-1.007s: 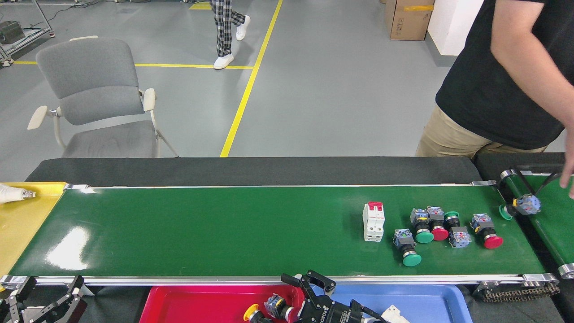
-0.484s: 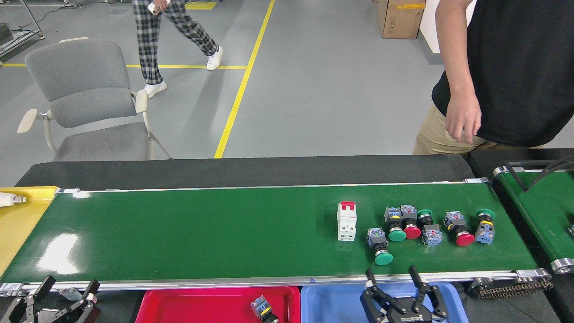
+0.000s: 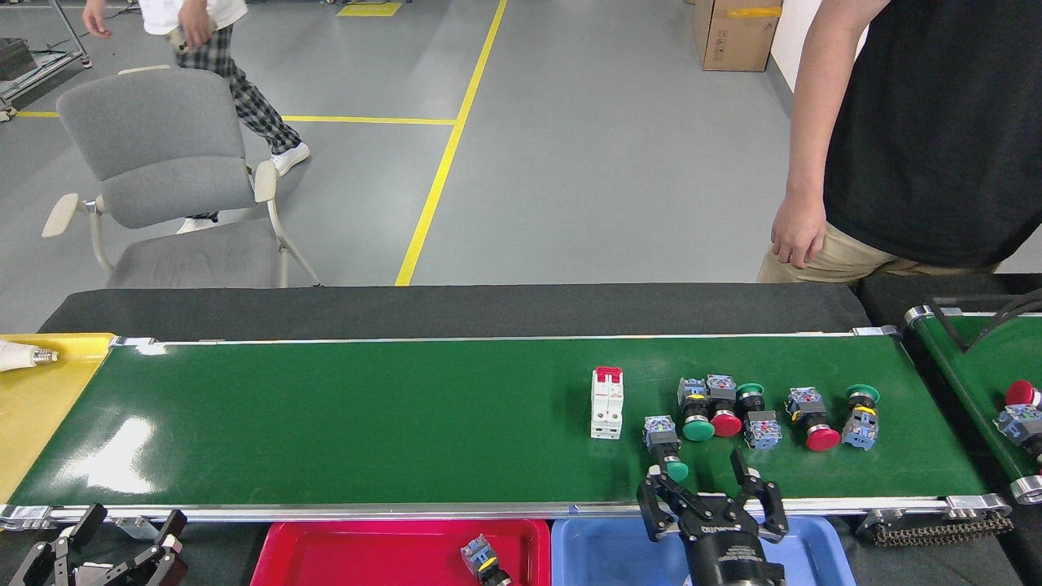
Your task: Pick switch part from conveyor to tray
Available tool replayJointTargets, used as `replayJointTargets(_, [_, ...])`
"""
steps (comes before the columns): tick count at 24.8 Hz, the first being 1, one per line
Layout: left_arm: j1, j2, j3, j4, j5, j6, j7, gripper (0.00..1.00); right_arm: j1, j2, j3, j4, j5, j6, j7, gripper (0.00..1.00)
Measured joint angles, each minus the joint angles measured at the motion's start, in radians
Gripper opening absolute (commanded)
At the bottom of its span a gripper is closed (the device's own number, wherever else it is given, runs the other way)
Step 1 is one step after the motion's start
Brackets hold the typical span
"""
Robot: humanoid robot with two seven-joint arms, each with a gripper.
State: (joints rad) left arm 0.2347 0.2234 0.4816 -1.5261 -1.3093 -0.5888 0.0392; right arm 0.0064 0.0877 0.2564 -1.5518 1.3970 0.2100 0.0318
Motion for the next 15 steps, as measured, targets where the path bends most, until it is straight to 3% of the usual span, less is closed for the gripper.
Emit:
replayJointTargets(1, [0.0, 0.0, 0.0, 0.0, 0.0, 0.002, 0.0, 1.0, -0.014, 0.004, 0.004, 0.019, 0.0, 0.001, 0.008, 0.92])
replayJointTargets(4, [0.0, 0.0, 0.0, 0.0, 0.0, 0.003, 0.0, 1.0, -0.027, 0.005, 0.008, 0.043, 0.0, 0.002, 0.04, 0.64])
replayJointTargets(6, [0.0, 0.0, 0.0, 0.0, 0.0, 0.004, 0.0, 1.0, -0.028, 0.005, 0.009, 0.046, 0.0, 0.007, 0.05, 0.34])
replayJointTargets(11, [0.0, 0.001, 0.0, 0.001, 0.0, 0.007, -0.002, 1.0, -0.031, -0.001, 0.037, 0.045, -0.003, -0.017, 0.053, 0.17])
replayJointTargets(15, [0.0, 0.001, 0.0, 0.001, 0.0, 0.007, -0.002, 1.0, -0.016, -0.016, 0.063, 0.032, -0.003, -0.094, 0.054, 0.13])
